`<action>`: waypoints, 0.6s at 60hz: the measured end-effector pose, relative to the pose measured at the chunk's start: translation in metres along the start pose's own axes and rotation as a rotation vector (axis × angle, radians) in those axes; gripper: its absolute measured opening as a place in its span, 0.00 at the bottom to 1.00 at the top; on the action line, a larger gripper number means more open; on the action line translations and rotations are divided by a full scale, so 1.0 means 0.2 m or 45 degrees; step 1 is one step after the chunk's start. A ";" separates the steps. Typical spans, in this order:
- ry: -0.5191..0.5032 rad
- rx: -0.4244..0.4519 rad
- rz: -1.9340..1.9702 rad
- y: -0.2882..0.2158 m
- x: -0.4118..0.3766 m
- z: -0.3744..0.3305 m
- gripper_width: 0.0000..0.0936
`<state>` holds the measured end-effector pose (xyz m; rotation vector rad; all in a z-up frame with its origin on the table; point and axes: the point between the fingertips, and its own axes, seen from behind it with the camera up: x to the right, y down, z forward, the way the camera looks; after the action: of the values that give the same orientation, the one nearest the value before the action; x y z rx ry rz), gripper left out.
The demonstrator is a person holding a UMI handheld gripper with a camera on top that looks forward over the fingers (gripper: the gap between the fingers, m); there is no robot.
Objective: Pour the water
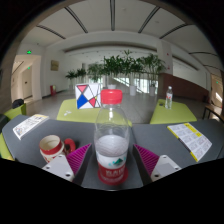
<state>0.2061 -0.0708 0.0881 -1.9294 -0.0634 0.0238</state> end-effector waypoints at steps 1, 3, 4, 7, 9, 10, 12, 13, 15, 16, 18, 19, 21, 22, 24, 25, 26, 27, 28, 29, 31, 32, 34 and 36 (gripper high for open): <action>0.007 -0.020 -0.002 0.01 0.02 -0.02 0.87; 0.029 -0.040 -0.008 0.03 0.02 -0.06 0.88; 0.037 -0.043 -0.010 0.03 0.02 -0.09 0.90; 0.051 -0.049 -0.026 0.02 0.00 -0.18 0.92; 0.056 -0.057 -0.039 0.03 -0.01 -0.25 0.91; 0.063 -0.060 -0.044 0.03 -0.02 -0.29 0.91; 0.077 -0.071 -0.051 0.04 -0.03 -0.37 0.91; 0.080 -0.078 -0.057 0.04 -0.04 -0.41 0.91; 0.084 -0.085 -0.069 0.04 -0.06 -0.50 0.91; 0.089 -0.087 -0.071 0.04 -0.06 -0.54 0.91; 0.098 -0.095 -0.073 0.04 -0.09 -0.63 0.91; 0.100 -0.101 -0.074 0.04 -0.10 -0.69 0.91; 0.104 -0.106 -0.073 0.04 -0.13 -0.79 0.91; 0.108 -0.108 -0.069 0.04 -0.14 -0.84 0.91; 0.116 -0.114 -0.062 0.04 -0.17 -0.94 0.91; 0.116 -0.116 -0.060 0.04 -0.19 -1.00 0.91; 0.114 -0.117 -0.059 0.03 -0.20 -1.04 0.91; 0.113 -0.116 -0.056 0.03 -0.22 -1.10 0.91; 0.112 -0.116 -0.053 0.03 -0.24 -1.15 0.91; 0.113 -0.116 -0.051 0.03 -0.25 -1.20 0.91; 0.115 -0.111 -0.046 0.03 -0.28 -1.30 0.91; 0.114 -0.109 -0.045 0.02 -0.30 -1.34 0.91; 0.110 -0.106 -0.046 0.02 -0.33 -1.44 0.91; 0.113 -0.100 -0.044 0.02 -0.36 -1.53 0.91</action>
<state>0.1491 -0.3614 0.1914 -2.0049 -0.0391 -0.0886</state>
